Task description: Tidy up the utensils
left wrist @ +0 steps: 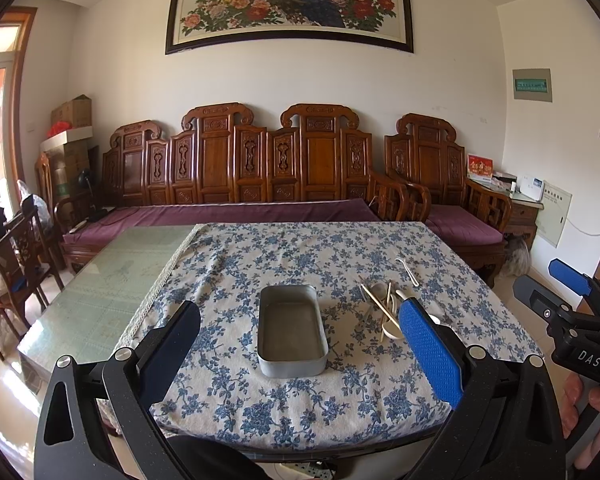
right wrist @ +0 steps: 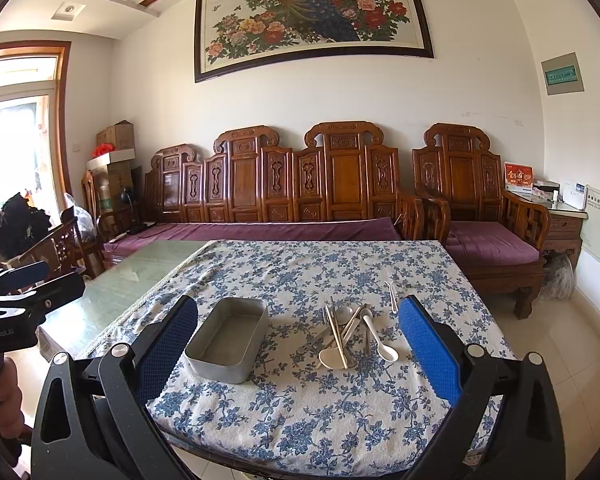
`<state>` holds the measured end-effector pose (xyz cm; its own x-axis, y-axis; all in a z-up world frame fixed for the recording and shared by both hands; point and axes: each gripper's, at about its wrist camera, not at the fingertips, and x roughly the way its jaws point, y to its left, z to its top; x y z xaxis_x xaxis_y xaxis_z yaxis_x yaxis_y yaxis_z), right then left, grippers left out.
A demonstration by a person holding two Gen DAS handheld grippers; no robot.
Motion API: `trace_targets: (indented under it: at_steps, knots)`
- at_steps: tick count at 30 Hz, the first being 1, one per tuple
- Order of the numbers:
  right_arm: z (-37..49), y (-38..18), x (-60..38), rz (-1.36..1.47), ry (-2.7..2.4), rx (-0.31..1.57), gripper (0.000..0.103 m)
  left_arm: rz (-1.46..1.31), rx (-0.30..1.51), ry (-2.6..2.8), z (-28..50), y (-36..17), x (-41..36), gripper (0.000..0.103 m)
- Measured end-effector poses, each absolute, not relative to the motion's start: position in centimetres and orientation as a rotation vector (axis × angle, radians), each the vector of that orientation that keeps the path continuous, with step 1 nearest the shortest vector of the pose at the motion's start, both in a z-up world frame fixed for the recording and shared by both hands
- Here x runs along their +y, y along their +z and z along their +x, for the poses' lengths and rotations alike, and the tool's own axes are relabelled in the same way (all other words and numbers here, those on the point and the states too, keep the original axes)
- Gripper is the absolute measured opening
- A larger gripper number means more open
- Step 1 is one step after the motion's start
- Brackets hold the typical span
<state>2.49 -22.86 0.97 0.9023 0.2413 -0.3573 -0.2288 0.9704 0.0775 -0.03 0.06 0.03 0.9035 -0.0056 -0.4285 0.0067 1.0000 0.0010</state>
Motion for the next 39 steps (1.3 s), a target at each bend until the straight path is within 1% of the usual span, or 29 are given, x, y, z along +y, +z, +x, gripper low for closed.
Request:
trace_targets:
  at_steps: [11, 39]
  knots:
    - [2.3, 1.4, -22.8, 0.034, 0.245, 0.373, 0.101, 0.003, 0.44, -0.007, -0.4, -0.4, -0.2, 0.097]
    - [2.2, 1.7, -22.5, 0.035, 0.245, 0.369, 0.101, 0.005, 0.437, -0.011, -0.4, 1.0, -1.6, 0.097]
